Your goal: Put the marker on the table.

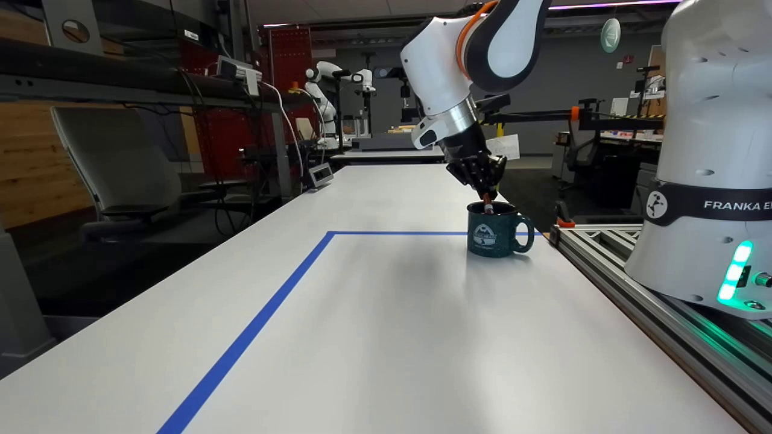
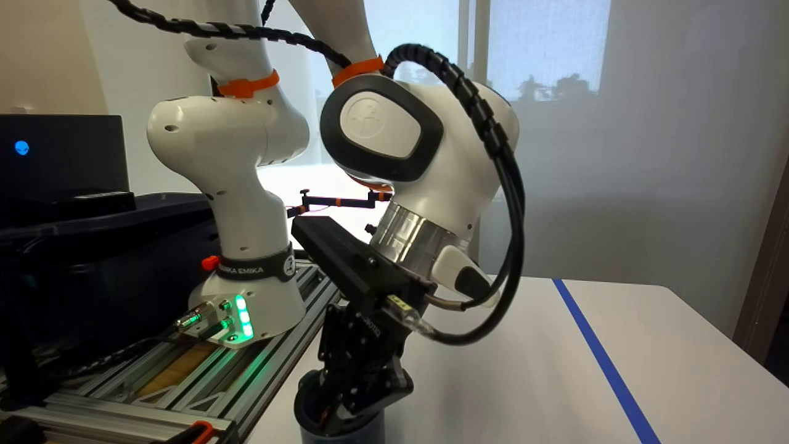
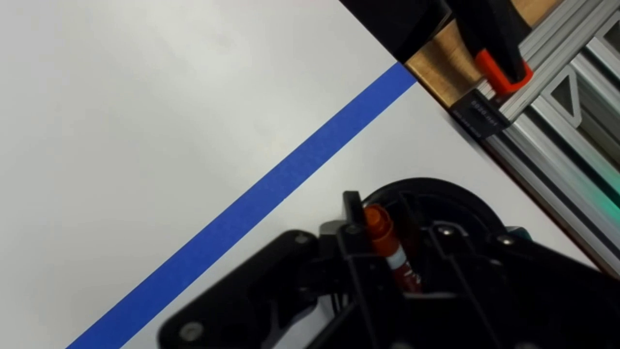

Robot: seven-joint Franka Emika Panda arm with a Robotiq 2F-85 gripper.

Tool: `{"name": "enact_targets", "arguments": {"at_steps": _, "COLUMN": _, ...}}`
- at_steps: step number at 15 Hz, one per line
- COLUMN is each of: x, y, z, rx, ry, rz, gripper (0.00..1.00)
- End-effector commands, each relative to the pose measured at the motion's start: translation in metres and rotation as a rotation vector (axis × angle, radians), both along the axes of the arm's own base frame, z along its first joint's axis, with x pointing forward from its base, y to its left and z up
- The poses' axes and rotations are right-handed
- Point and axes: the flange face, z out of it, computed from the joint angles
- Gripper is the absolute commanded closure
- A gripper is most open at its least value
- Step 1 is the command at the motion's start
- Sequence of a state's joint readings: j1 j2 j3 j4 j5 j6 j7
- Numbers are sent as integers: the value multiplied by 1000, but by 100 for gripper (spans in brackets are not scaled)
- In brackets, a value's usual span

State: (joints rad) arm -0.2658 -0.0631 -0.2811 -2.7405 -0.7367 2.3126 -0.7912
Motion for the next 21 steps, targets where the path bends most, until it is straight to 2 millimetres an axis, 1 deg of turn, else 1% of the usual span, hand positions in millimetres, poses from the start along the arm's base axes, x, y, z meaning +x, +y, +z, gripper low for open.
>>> {"name": "enact_targets", "arguments": {"at_steps": 1, "x": -5, "y": 2, "z": 7, "rx": -26, "ry": 9, "rz": 15, "gripper": 85}}
{"name": "enact_targets", "arguments": {"at_steps": 2, "x": -2, "y": 1, "z": 7, "rx": -26, "ry": 10, "rz": 16, "gripper": 85}}
{"name": "enact_targets", "arguments": {"at_steps": 3, "x": -4, "y": 2, "z": 7, "rx": -25, "ry": 14, "rz": 15, "gripper": 88}}
{"name": "enact_targets", "arguments": {"at_steps": 4, "x": -5, "y": 2, "z": 6, "rx": -22, "ry": 19, "rz": 14, "gripper": 96}}
{"name": "enact_targets", "arguments": {"at_steps": 8, "x": -5, "y": 2, "z": 8, "rx": 2, "ry": 29, "rz": 16, "gripper": 95}}
{"name": "enact_targets", "arguments": {"at_steps": 11, "x": -6, "y": 4, "z": 16, "rx": 41, "ry": 47, "rz": 27, "gripper": 95}}
{"name": "enact_targets", "arguments": {"at_steps": 15, "x": -10, "y": 9, "z": 43, "rx": 103, "ry": 47, "rz": 32, "gripper": 95}}
{"name": "enact_targets", "arguments": {"at_steps": 21, "x": -19, "y": 16, "z": 92, "rx": 161, "ry": 19, "rz": 16, "gripper": 95}}
